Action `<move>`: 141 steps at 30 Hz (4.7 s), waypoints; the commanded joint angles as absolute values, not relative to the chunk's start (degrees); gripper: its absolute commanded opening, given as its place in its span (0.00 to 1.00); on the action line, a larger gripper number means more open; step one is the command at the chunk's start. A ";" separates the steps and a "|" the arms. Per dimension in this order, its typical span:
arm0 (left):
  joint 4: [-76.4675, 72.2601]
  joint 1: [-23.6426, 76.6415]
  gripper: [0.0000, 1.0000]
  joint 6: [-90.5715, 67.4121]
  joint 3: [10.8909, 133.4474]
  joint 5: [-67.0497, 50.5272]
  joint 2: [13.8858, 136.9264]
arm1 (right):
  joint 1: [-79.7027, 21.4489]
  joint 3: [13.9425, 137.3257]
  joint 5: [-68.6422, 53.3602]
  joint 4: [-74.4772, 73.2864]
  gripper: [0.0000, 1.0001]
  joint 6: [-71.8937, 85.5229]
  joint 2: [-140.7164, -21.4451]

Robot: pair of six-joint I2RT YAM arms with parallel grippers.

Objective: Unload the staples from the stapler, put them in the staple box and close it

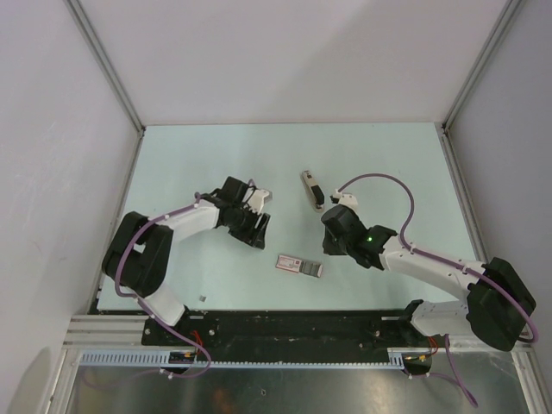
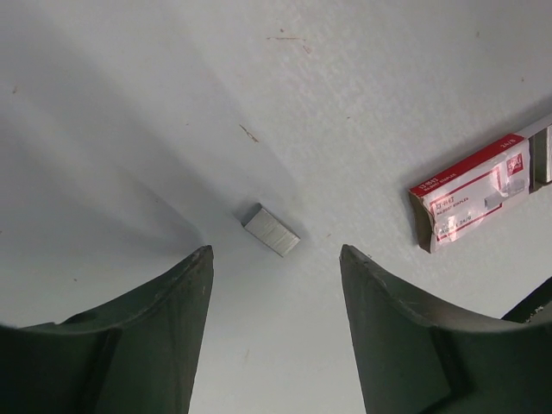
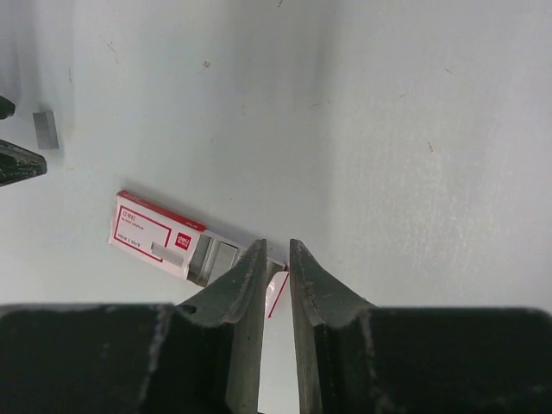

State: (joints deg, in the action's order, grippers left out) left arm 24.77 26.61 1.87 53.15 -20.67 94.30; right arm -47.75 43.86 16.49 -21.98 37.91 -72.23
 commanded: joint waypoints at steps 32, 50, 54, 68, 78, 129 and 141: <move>28.64 -1.64 0.80 6.58 57.75 -33.17 76.36 | -57.12 71.41 13.91 -12.48 0.59 42.28 -105.31; 30.15 -3.70 0.79 13.99 49.42 -32.91 68.86 | -58.87 86.34 14.93 -19.33 0.47 43.09 -121.12; 30.15 -4.09 0.78 14.17 49.28 -33.15 68.93 | -59.32 89.14 16.15 -22.46 0.43 42.24 -122.95; 30.19 -4.41 0.77 14.50 49.10 -34.25 69.35 | -61.99 89.23 23.25 -29.07 0.41 40.14 -122.30; 30.16 -4.42 0.77 14.73 48.94 -34.12 69.53 | -62.62 88.99 22.98 -28.54 0.16 39.49 -121.87; 17.29 41.69 0.73 12.79 59.47 -12.44 100.04 | -59.10 46.51 19.48 -33.76 0.09 54.15 -73.69; 16.82 42.70 0.72 12.07 57.57 -13.39 100.86 | -59.51 46.32 19.53 -33.04 0.09 54.61 -74.75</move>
State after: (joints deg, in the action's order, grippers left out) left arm 17.69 41.47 12.34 59.24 -13.13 101.34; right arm -59.18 46.72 18.94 -34.00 53.34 -74.46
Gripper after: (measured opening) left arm 0.722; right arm 0.184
